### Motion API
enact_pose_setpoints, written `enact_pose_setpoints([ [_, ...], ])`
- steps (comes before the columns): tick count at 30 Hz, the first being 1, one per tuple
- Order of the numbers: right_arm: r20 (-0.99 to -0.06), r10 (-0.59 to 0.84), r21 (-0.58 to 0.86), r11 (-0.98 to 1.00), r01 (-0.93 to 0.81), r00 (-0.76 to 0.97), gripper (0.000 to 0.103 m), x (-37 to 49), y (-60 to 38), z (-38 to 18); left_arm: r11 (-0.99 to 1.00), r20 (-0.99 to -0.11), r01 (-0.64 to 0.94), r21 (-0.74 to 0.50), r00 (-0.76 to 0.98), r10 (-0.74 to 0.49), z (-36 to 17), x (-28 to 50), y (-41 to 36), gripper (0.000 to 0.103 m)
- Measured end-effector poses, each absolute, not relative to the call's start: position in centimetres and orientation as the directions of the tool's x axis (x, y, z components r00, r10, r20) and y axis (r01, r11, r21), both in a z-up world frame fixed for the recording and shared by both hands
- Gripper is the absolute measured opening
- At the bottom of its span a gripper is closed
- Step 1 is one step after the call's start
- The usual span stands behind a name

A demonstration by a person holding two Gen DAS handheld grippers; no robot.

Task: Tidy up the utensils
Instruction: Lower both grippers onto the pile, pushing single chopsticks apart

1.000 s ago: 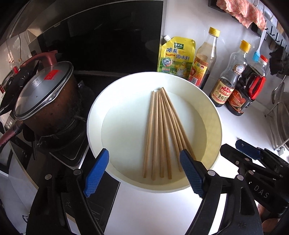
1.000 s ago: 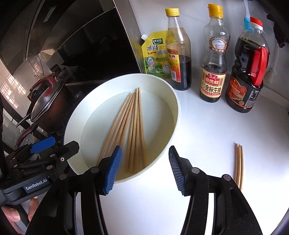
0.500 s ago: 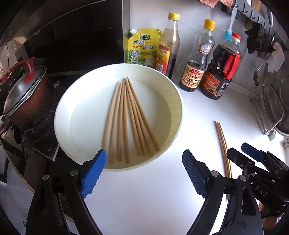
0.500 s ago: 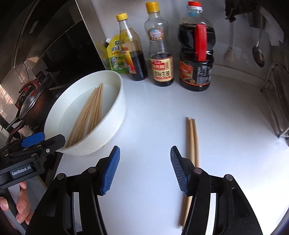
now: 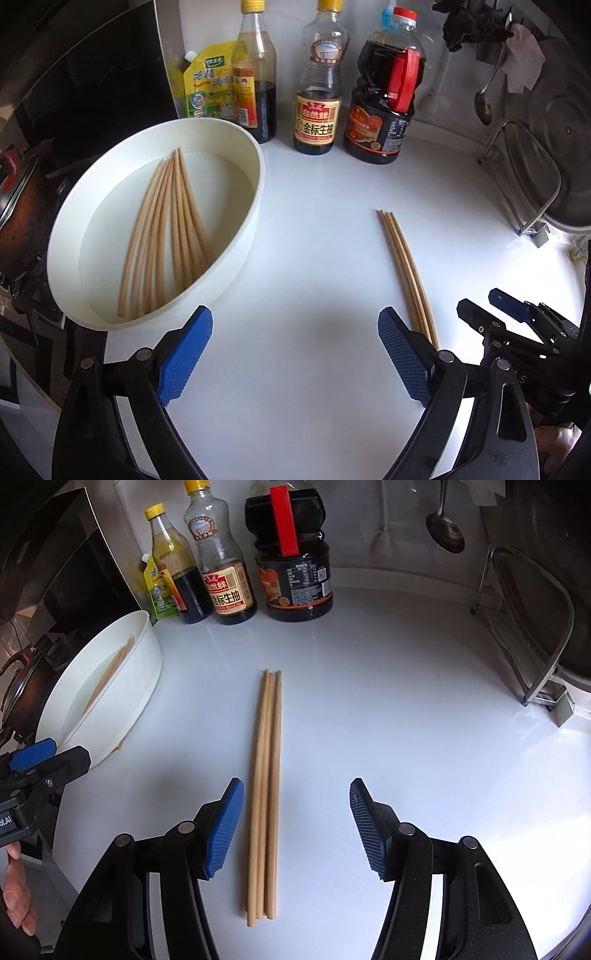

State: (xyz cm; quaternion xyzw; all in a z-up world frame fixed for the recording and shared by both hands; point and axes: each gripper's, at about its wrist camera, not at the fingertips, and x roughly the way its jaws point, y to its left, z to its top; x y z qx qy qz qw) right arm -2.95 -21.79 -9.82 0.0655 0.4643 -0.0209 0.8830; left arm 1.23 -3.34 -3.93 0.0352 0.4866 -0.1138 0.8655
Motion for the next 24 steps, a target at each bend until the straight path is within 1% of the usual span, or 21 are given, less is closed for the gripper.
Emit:
enact_pose_setpoints([
  [9,-0.836,0.013,0.071,0.994,0.085,0.548,0.057,-2.4,-22.9,-12.5,0.964,-0.856,0.263,-0.04,0.488,-0.168,-6.2,1.8,-6.0,0.09],
  [16,-0.834,0.037,0.083,0.995,0.06,0.55,0.057,-1.4,-22.5,-13.8,0.965,-0.859,0.26,-0.038,0.485,-0.165,-7.1,1.9,-6.1,0.09],
  [24,-0.839,0.019,0.052,0.998,0.046,0.543,0.057,-1.3,-22.1,-14.7,0.971,-0.866,0.238,-0.035,0.477,-0.148,-7.7,2.0,-5.6,0.091],
])
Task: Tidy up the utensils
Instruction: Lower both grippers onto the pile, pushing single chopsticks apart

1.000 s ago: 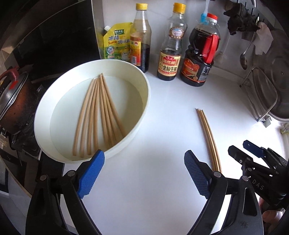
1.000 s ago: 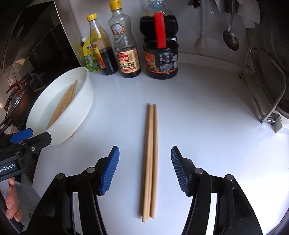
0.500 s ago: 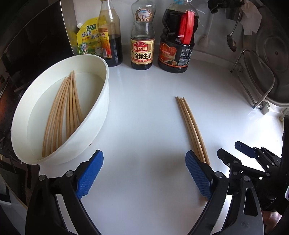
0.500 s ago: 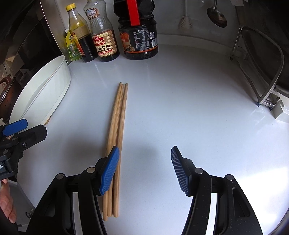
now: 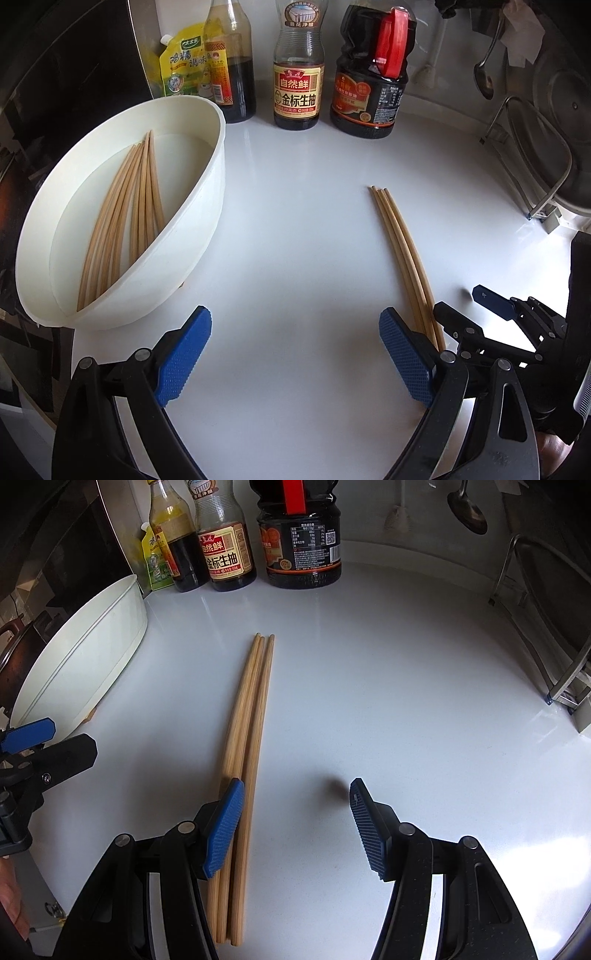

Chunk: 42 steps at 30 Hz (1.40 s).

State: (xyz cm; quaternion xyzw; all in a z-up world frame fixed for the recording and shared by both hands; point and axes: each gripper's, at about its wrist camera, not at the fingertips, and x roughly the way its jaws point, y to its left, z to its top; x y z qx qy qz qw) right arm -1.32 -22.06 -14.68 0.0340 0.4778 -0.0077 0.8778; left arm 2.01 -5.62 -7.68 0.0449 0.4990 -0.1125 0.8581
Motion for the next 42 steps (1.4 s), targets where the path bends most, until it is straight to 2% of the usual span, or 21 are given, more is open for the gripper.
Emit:
enact_pose_setpoints([
  [17,-0.813,-0.033,-0.034,0.999,0.009,0.582,0.058,-1.7,-21.8,-14.7,0.968,-0.864,0.247,-0.049,0.476,-0.165,-8.3,2.1,-6.7,0.091],
  [29,-0.807,0.025,-0.006,0.999,-0.05,0.59,0.06,-1.1,-23.1,-14.8,0.963,-0.87,0.266,-0.054,0.46,-0.176,-10.1,2.1,-9.0,0.091],
  [42,-0.801,-0.026,-0.029,1.0,0.004,0.598,0.06,-1.1,-25.2,-14.8,0.959,-0.879,0.28,-0.054,0.442,-0.178,-11.2,2.4,-10.8,0.091],
])
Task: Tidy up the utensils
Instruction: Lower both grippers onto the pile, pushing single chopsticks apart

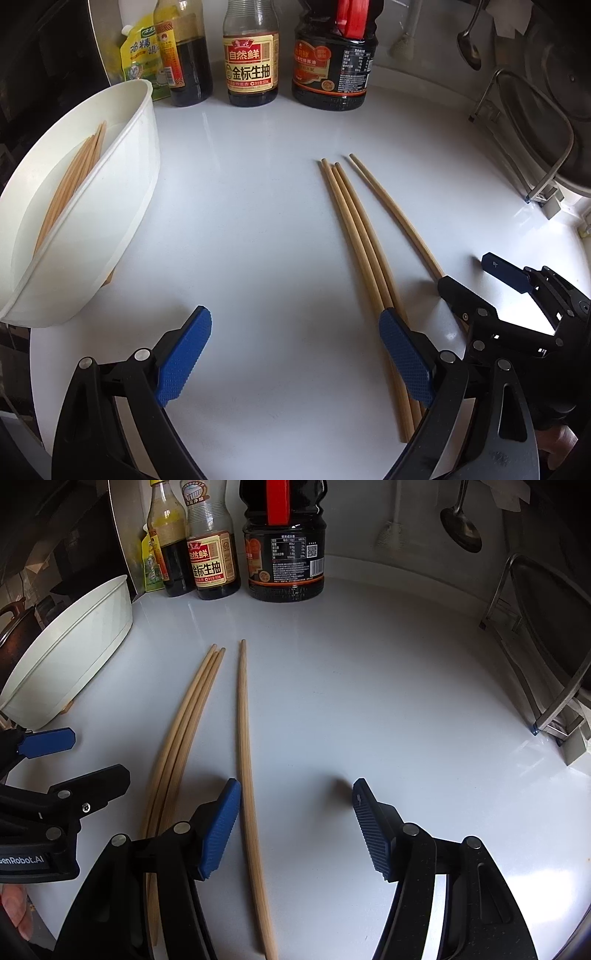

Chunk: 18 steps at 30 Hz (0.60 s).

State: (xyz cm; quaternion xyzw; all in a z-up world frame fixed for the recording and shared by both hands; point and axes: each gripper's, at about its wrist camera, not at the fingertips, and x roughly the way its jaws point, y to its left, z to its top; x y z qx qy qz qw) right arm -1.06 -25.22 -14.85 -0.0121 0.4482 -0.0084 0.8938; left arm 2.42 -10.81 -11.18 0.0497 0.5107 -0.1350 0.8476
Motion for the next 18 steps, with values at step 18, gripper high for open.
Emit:
enact_pose_setpoints([
  [18,-0.788,-0.017,0.003,0.999,0.032,0.616,0.06,-1.7,-26.4,-14.4,0.958,-0.897,0.278,-0.073,0.401,-0.185,-12.2,3.2,-12.2,0.093],
])
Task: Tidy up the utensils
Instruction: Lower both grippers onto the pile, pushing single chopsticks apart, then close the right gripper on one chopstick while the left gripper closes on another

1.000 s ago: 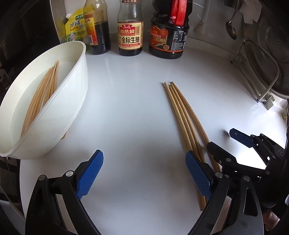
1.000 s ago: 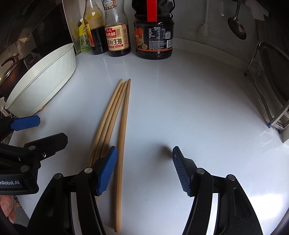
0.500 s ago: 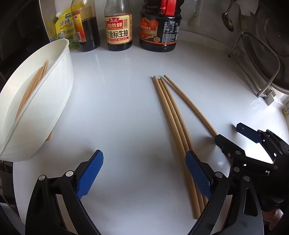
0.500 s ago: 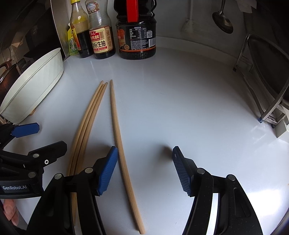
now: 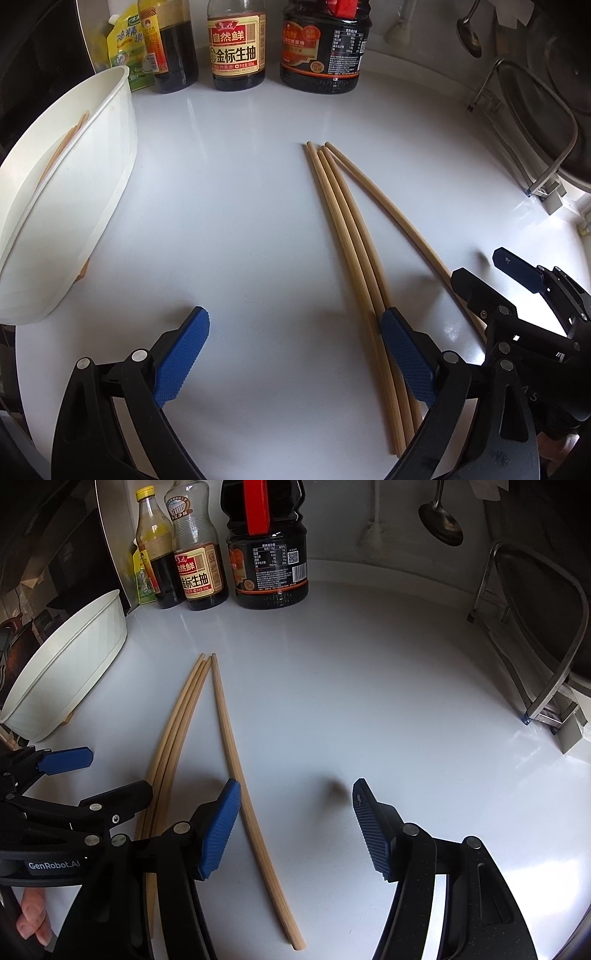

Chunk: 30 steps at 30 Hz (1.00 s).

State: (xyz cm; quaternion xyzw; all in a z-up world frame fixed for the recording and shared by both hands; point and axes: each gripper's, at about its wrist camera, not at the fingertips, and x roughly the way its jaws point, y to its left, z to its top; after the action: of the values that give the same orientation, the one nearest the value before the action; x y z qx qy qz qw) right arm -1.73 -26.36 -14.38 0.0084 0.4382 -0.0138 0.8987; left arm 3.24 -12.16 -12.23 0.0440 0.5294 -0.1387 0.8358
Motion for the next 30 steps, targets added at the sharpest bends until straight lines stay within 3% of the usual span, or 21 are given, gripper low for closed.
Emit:
enact_pose_setpoints([
  [14,-0.785,-0.002,-0.002,1.0,0.001,0.619,0.06,-1.9,-25.9,-14.1,0.965,-0.903,0.261,-0.013,0.411,-0.124,-12.5,2.8,-11.0,0.094],
  [25,-0.79,-0.049,-0.094,0.995,-0.041,0.611,0.06,-1.2,-24.6,-14.7,0.971,-0.901,0.24,0.0,0.421,-0.104,-12.5,3.6,-10.5,0.096],
  [27,-0.792,-0.042,-0.09,0.995,-0.049,0.609,0.06,-1.3,-24.5,-14.7,0.969,-0.899,0.245,0.011,0.427,-0.098,-12.4,3.5,-10.7,0.094],
  [30,-0.796,-0.012,-0.07,0.995,-0.072,0.606,0.059,-1.7,-24.2,-14.7,0.964,-0.893,0.266,-0.001,0.434,-0.12,-12.1,3.0,-11.1,0.079],
])
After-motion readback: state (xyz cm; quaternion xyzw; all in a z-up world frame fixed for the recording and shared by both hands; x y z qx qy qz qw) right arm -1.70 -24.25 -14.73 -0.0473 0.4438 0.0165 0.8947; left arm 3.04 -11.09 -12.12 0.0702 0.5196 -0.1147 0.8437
